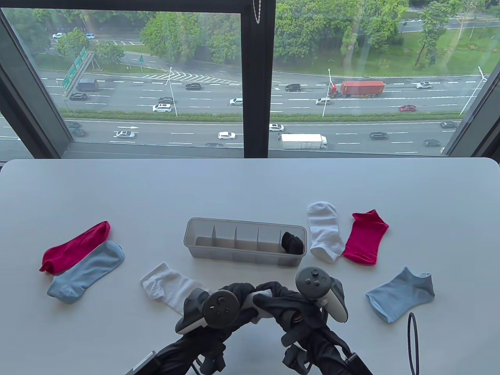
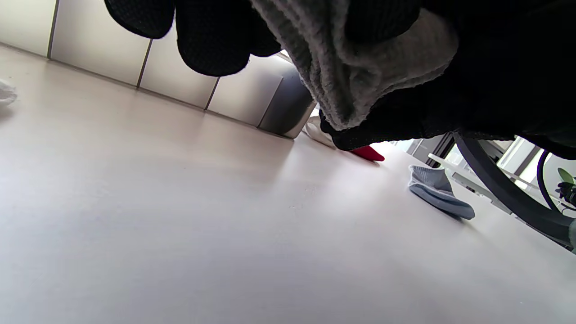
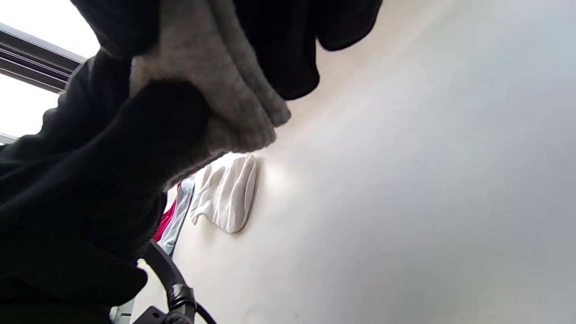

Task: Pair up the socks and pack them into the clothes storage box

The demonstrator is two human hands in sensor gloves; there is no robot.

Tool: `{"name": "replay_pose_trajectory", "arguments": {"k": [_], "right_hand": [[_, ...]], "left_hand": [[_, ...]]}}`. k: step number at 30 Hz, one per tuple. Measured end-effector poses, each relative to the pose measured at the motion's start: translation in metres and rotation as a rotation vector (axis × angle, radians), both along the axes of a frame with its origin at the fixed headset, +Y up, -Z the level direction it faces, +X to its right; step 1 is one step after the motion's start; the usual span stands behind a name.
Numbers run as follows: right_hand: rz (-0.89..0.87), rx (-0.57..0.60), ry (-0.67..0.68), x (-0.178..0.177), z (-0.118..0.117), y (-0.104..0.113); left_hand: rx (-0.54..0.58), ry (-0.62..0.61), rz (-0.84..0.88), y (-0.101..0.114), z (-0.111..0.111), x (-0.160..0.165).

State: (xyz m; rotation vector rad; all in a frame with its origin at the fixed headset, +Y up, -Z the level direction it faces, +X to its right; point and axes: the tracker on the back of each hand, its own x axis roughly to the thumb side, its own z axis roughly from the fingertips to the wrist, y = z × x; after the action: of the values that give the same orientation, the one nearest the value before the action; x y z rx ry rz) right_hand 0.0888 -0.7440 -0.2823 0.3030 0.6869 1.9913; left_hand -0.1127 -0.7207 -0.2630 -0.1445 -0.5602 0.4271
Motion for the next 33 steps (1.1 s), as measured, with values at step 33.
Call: {"name": "replay_pose_trajectory", "arguments": {"k": [33], "right_hand": [[-0.038,-0.017,-0.021,0.006,0.0,-0.007]], "left_hand": [[0.103,0.017,-0.245,0.008,0.004,0.016]]}}
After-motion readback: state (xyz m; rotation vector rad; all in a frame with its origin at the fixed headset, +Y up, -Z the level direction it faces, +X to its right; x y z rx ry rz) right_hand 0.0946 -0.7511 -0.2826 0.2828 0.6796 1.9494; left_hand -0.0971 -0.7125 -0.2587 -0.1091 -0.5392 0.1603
